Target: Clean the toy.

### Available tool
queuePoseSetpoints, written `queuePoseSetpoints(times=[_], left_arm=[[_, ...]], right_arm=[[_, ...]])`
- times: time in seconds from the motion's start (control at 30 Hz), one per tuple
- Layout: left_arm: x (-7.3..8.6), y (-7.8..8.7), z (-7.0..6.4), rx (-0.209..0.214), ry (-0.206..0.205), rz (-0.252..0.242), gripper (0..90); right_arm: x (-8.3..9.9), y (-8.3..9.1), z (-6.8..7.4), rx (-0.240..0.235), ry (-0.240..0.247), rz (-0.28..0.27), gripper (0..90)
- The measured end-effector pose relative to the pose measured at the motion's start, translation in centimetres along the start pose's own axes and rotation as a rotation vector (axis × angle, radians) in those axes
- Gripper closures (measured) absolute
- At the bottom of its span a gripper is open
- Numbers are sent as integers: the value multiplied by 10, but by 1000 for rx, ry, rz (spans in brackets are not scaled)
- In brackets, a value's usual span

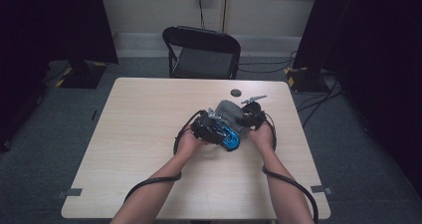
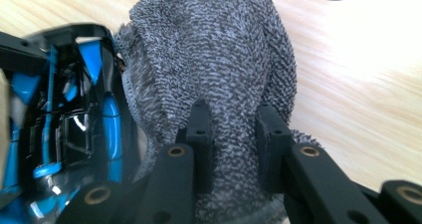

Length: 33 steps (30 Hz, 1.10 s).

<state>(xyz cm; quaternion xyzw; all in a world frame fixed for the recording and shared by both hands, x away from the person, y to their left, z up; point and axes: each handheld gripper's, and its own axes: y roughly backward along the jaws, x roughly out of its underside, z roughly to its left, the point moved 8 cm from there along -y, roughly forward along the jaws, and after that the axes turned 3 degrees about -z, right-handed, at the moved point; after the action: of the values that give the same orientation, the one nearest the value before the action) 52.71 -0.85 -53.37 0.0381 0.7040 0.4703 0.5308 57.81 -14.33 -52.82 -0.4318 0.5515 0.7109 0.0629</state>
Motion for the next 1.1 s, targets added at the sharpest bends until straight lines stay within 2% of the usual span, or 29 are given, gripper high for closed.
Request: queuePoseSetpoints(times=[0.07,0.17,0.3,0.43,0.67,0.93,1.1], left_arm=[[0,0,0,1,-1,1,236],[1,0,1,4,-2,-1,238],[0,0,0,1,-3,0,237],[1,0,0,4,0,0,237],[-1,0,-1,2,0,9,237],[-1,0,-3,2,1,12,237],[-1,0,-4,2,2,11,240]], right_arm=[[1,-7,6,-25,14,21,727],[3,-15,13,-23,69,54,733],[3,-13,14,-53,106,66,741],[8,-7,13,-63,139,72,743],[21,4,8,-102,141,59,745],[35,19,4,-118,166,61,745],[45,28,3,-123,156,54,744]])
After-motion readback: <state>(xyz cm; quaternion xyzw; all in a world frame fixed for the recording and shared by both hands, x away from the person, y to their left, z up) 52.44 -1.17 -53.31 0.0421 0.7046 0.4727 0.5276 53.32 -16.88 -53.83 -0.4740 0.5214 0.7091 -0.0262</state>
